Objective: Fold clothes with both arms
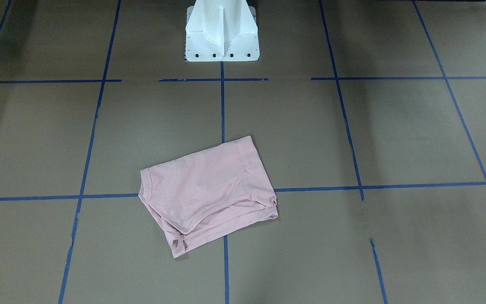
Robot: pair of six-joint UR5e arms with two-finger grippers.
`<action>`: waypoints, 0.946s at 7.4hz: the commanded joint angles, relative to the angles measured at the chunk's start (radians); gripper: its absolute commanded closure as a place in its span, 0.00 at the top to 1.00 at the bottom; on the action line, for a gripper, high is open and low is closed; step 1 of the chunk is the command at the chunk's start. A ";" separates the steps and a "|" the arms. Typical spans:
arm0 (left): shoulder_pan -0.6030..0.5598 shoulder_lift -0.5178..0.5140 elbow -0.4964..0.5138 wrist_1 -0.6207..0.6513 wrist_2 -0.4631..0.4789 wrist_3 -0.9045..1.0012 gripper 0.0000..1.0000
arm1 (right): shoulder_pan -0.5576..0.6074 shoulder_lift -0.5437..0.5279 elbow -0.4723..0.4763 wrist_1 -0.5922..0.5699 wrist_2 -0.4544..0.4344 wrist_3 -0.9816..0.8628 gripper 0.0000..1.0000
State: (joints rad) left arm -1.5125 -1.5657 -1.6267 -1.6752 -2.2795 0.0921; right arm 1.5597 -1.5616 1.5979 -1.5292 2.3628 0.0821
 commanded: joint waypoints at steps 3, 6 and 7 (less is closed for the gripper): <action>0.000 -0.001 -0.001 0.000 0.000 -0.002 1.00 | -0.001 -0.041 0.062 -0.078 0.004 -0.015 1.00; 0.000 -0.001 -0.001 -0.003 -0.002 -0.117 1.00 | -0.003 -0.040 0.062 -0.078 0.007 -0.002 1.00; 0.000 -0.001 -0.007 -0.003 0.000 -0.196 1.00 | -0.003 -0.040 0.060 -0.078 0.006 -0.001 1.00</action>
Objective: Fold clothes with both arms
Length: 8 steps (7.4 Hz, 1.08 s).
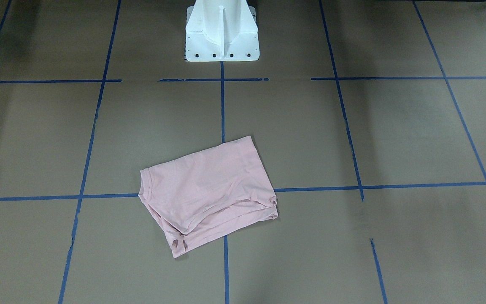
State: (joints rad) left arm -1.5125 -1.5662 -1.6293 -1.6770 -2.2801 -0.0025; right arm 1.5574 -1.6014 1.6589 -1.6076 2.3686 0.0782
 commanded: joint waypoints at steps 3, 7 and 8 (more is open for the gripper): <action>0.000 -0.002 0.000 -0.004 0.001 -0.100 1.00 | 0.000 0.000 0.001 0.000 0.003 0.003 1.00; 0.000 -0.002 0.002 -0.021 0.001 -0.102 1.00 | 0.000 0.000 0.001 0.000 0.004 0.003 1.00; 0.002 -0.002 0.002 -0.021 0.001 -0.100 1.00 | 0.000 0.000 0.001 0.000 0.004 0.003 1.00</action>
